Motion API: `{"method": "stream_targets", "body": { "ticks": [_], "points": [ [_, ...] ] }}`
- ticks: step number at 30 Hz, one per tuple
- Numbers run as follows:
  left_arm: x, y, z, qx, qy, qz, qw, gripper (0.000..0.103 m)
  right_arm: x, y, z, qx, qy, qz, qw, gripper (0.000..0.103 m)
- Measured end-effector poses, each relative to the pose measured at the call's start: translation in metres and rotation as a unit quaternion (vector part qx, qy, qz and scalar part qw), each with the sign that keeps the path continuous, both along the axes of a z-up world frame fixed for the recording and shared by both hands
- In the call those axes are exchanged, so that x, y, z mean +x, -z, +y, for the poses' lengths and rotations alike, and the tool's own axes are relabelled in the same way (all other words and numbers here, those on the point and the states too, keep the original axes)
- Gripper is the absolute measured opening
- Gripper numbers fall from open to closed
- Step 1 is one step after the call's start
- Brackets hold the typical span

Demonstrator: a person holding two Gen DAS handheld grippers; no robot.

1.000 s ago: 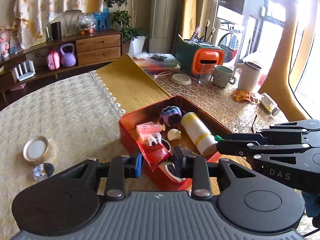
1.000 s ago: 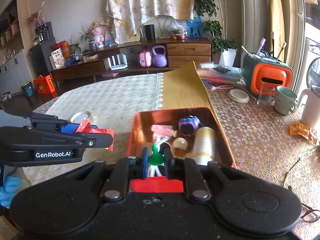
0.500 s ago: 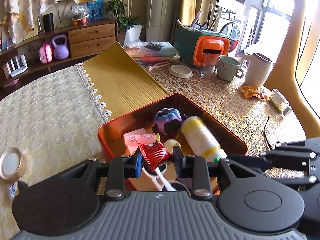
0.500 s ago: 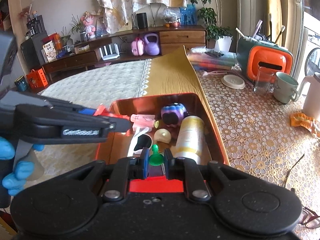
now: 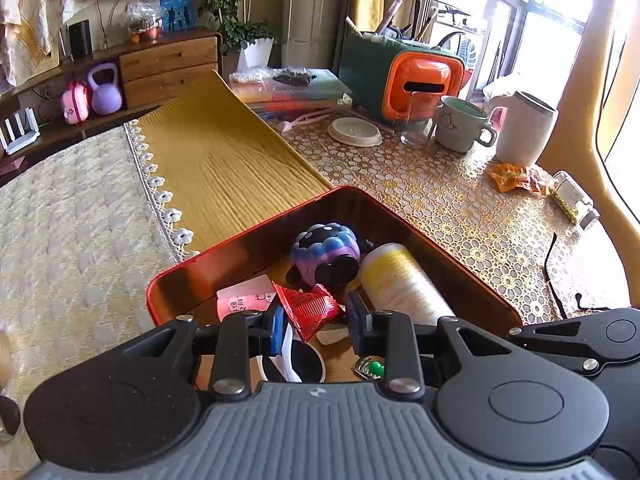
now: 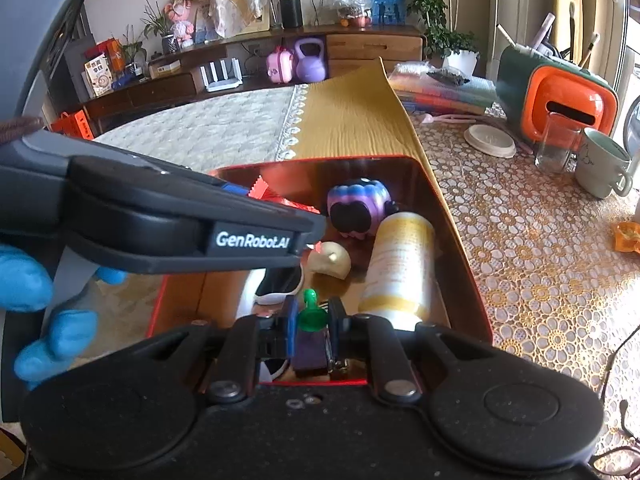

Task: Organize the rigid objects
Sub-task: 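Open both tools to release the red toy and green peg inside the box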

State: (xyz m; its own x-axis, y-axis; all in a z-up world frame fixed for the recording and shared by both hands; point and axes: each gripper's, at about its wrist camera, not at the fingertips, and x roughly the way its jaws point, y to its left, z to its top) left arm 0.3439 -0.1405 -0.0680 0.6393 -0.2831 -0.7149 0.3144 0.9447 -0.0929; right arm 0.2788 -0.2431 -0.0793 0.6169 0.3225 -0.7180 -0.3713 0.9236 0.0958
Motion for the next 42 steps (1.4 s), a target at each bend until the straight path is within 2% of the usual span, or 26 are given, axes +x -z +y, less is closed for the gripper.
{"method": "stream_targets", "body": {
  "ticks": [11,20,24,27,28,29,31,38,42],
  "points": [
    [0.015,0.017,-0.002,-0.002,0.000,0.016,0.9999,0.030,0.005,0.010,0.004,-0.001,-0.001,0.009,1.000,0.014],
    [0.019,0.017,0.002,-0.011,-0.006,0.020,0.9997,0.030,0.002,0.010,0.005,0.002,0.002,0.009,1.000,0.024],
    [0.016,0.015,0.003,-0.014,-0.004,0.022,0.9996,0.030,-0.001,0.008,0.004,0.004,0.006,0.007,1.000,0.031],
    [0.011,0.012,0.005,-0.018,-0.003,0.021,0.9996,0.033,-0.004,0.005,0.004,0.003,0.008,0.004,1.000,0.035],
    [0.009,0.011,0.005,-0.018,-0.002,0.020,0.9996,0.039,-0.005,0.004,0.004,0.004,0.010,0.004,1.000,0.036],
    [0.008,0.010,0.006,-0.019,-0.002,0.018,0.9997,0.051,-0.006,0.004,0.004,0.005,0.011,0.004,1.000,0.037],
    [0.002,0.005,0.009,-0.023,-0.006,0.008,0.9997,0.062,-0.008,0.002,0.003,0.006,0.012,0.003,1.000,0.039],
    [-0.014,-0.008,0.016,-0.027,-0.002,-0.001,0.9996,0.062,-0.016,-0.007,0.002,0.009,0.018,-0.005,1.000,0.045],
    [-0.027,-0.017,0.022,-0.025,0.001,-0.009,0.9996,0.062,-0.022,-0.017,0.000,0.011,0.024,-0.015,1.000,0.053]
  ]
}}
